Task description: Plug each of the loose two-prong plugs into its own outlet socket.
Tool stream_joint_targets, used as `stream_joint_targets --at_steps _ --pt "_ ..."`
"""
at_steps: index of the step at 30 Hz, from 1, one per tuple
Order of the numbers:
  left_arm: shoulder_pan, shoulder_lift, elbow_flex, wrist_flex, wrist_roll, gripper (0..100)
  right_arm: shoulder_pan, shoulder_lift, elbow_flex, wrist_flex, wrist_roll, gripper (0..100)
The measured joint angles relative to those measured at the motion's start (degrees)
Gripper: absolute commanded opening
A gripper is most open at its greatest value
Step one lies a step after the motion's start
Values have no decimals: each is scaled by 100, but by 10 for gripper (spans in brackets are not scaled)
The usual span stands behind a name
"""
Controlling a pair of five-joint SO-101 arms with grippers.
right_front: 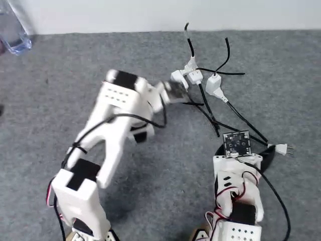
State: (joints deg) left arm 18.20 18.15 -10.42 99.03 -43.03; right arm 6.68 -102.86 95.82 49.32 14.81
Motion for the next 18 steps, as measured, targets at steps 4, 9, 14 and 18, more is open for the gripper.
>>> stream_joint_targets --at_steps 4,9,14,18 --pt "519 -18 580 -44 -35 13 132 0 0 -70 0 464" --pt "1064 -26 1363 -589 -35 13 132 0 0 -70 0 464" --pt "1222 -26 1723 -1213 -35 13 132 0 0 -88 0 464" --pt "1222 -26 1723 -1415 105 16 132 0 0 -88 0 463"
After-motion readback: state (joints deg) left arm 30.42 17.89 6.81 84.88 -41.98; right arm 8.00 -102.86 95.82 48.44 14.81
